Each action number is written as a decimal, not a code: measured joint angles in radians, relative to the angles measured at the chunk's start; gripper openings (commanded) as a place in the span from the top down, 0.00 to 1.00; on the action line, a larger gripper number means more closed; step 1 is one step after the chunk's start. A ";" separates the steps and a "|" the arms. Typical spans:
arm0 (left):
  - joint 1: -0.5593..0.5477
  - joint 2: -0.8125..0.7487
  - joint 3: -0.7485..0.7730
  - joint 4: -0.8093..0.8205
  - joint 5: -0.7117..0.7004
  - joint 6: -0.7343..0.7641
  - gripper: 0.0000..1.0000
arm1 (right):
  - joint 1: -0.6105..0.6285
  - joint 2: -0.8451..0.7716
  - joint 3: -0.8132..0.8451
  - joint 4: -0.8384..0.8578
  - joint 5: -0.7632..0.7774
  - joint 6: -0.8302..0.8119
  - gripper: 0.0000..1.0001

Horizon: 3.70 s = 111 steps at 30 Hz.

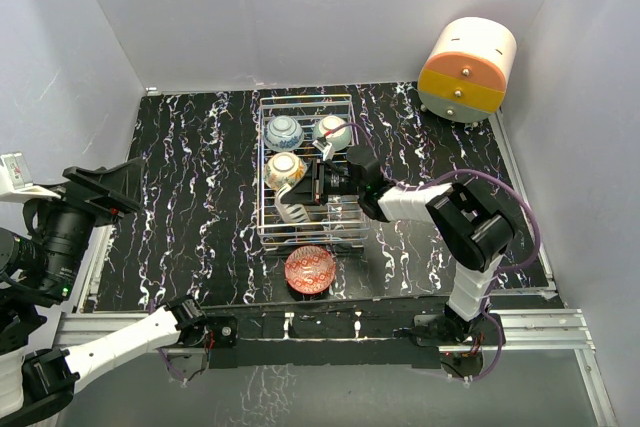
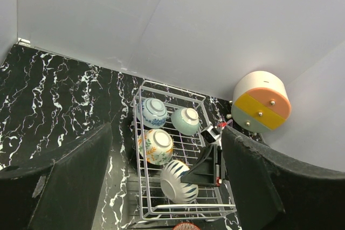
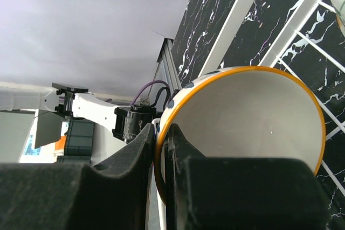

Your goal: Load the bowls into the dish rack

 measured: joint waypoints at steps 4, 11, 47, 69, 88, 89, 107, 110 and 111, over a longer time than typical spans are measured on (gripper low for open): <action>0.000 0.000 0.000 0.000 -0.001 0.000 0.19 | 0.010 0.026 0.000 0.024 0.003 0.029 0.92; 0.000 0.000 0.000 0.000 -0.003 0.000 0.19 | 0.060 0.081 0.011 0.118 0.006 0.114 0.92; 0.000 0.026 0.006 -0.005 -0.007 0.000 0.20 | -0.014 0.161 -0.127 0.528 0.041 0.443 0.90; 0.000 0.042 0.027 -0.001 -0.008 0.003 0.20 | 0.008 0.153 -0.164 0.521 0.116 0.494 0.77; 0.000 0.042 0.021 -0.001 -0.008 0.000 0.19 | -0.046 -0.035 -0.193 0.098 0.223 0.190 0.66; 0.000 0.042 0.019 -0.001 -0.007 0.000 0.19 | -0.046 -0.053 -0.188 0.054 0.235 0.163 0.65; 0.000 0.041 -0.002 -0.001 -0.004 -0.013 0.19 | -0.044 -0.111 -0.137 -0.345 0.374 -0.112 0.61; 0.000 0.040 -0.002 0.000 -0.004 -0.016 0.19 | -0.037 -0.111 -0.133 -0.391 0.380 -0.148 0.60; 0.000 0.040 -0.002 0.000 -0.004 -0.016 0.19 | -0.036 -0.111 -0.129 -0.404 0.380 -0.157 0.60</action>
